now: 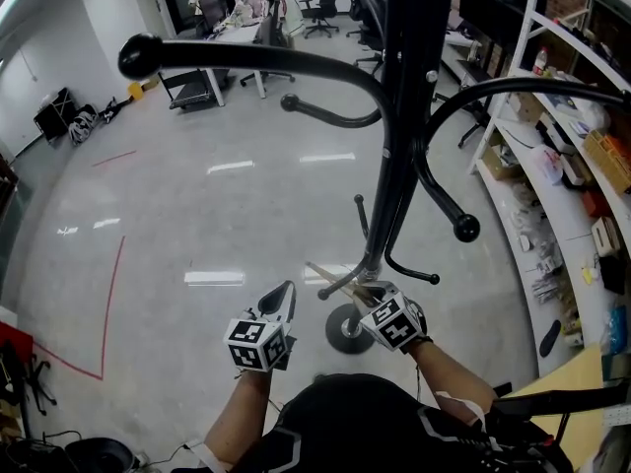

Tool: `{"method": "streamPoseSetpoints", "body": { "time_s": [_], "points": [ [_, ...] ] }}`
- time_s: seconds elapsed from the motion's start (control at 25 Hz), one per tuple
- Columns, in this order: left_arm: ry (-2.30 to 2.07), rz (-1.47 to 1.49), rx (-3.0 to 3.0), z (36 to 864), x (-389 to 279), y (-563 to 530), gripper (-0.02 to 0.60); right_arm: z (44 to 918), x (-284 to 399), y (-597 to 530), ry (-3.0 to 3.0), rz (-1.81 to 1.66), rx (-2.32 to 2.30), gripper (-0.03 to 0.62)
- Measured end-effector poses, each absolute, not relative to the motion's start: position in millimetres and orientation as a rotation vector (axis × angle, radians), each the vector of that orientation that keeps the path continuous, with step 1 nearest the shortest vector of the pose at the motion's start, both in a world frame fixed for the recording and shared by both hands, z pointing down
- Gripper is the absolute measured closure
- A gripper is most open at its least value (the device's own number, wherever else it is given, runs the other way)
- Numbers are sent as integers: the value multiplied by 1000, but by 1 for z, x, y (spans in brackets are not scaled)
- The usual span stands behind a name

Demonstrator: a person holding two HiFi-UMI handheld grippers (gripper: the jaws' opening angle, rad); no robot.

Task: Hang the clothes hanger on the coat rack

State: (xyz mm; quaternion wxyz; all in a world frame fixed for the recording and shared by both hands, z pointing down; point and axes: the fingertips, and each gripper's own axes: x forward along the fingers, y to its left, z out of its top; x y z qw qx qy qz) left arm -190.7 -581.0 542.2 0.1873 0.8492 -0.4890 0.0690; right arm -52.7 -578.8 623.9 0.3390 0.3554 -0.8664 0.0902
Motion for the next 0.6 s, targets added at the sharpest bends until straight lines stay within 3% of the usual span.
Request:
{"method": "streamPoseSetpoints", "body": {
  "time_s": [0.6],
  "points": [
    [-1375,206,2363,554,-188,-570,581,637,-51,-579,-2275,234,934,537]
  ]
}}
